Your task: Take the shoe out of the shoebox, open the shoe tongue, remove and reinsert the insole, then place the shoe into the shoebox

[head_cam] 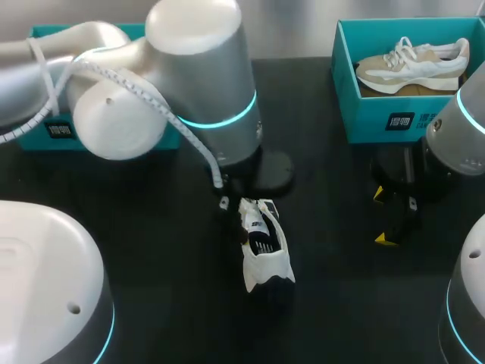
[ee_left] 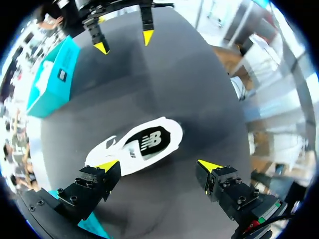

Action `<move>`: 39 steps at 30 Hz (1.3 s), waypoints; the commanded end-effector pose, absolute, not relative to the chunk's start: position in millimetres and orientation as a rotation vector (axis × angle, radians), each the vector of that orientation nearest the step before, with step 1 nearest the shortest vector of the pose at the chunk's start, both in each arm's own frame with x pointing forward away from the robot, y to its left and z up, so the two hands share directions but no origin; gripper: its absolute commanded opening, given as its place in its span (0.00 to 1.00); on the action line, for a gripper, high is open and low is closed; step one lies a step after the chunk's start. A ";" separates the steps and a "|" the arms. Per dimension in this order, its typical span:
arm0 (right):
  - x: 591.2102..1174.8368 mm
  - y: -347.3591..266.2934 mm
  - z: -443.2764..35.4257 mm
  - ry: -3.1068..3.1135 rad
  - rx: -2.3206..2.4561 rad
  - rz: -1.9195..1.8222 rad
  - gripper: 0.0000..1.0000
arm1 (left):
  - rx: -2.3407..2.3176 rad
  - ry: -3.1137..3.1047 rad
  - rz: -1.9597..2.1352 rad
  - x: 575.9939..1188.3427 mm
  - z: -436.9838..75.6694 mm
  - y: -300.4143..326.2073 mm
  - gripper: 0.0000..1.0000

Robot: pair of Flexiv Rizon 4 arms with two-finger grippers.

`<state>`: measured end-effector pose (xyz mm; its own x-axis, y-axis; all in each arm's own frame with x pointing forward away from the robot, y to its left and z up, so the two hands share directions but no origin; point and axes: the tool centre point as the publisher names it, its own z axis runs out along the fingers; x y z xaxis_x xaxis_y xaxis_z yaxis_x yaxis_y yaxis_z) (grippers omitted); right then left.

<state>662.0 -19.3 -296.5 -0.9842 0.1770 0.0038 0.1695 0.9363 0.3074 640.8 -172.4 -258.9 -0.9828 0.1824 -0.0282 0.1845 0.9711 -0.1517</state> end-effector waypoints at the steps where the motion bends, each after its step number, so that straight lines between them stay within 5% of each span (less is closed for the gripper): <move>1: 660.9 -18.8 -297.1 3.066 0.276 0.479 1.00 | 0.179 3.124 -0.238 633.1 -264.6 -183.1 1.00; 39: 660.9 -18.8 -297.1 3.066 0.276 0.479 1.00 | -0.196 3.109 -0.141 595.0 -360.9 -220.9 1.00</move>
<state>662.0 -19.3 -296.5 -0.9842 0.1770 0.0038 0.1696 0.9363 0.3074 595.7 -214.4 -351.2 -0.9920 -0.1252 -0.0162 -0.1231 0.9877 -0.0964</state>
